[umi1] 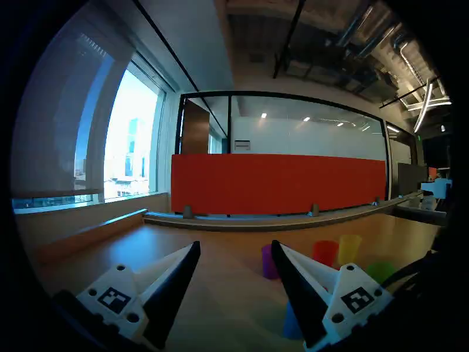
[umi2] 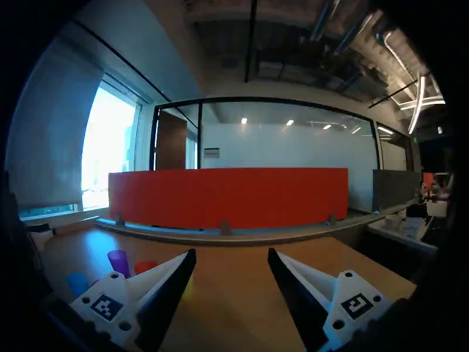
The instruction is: Pour water
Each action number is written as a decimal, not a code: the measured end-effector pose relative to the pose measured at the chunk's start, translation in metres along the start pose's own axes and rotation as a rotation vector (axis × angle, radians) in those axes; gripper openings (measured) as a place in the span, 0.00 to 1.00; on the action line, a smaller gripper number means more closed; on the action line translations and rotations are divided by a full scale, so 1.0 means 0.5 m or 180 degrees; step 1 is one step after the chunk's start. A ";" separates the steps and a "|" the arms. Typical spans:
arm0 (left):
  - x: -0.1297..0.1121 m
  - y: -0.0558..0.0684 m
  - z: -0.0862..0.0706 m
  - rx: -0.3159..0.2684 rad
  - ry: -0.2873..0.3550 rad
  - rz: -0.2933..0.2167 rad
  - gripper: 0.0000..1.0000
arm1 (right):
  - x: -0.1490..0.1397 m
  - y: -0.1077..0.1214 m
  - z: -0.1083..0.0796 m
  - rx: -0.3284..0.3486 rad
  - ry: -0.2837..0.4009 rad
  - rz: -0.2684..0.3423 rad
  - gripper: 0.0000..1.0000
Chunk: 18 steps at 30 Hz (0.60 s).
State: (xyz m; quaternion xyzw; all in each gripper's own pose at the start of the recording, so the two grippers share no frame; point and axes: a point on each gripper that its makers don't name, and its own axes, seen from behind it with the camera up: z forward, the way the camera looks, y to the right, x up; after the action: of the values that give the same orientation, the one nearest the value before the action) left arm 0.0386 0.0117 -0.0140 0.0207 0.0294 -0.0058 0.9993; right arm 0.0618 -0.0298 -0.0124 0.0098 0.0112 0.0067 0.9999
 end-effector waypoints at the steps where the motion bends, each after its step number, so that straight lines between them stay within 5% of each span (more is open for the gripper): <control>1: -0.003 -0.005 0.002 0.0010 0.0007 0.0009 0.89 | -0.001 -0.001 -0.001 -0.0005 -0.0004 -0.0001 0.95; 18: -0.083 -0.036 0.022 0.0051 -0.0092 0.0094 0.89 | -0.026 -0.020 0.000 -0.0024 -0.0097 -0.0097 0.96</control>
State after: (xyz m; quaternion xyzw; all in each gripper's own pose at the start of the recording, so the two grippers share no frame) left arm -0.0024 -0.0063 -0.0014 0.0290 0.0146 0.0084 0.9994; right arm 0.0489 -0.0397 -0.0125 0.0059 -0.0039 -0.0087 0.9999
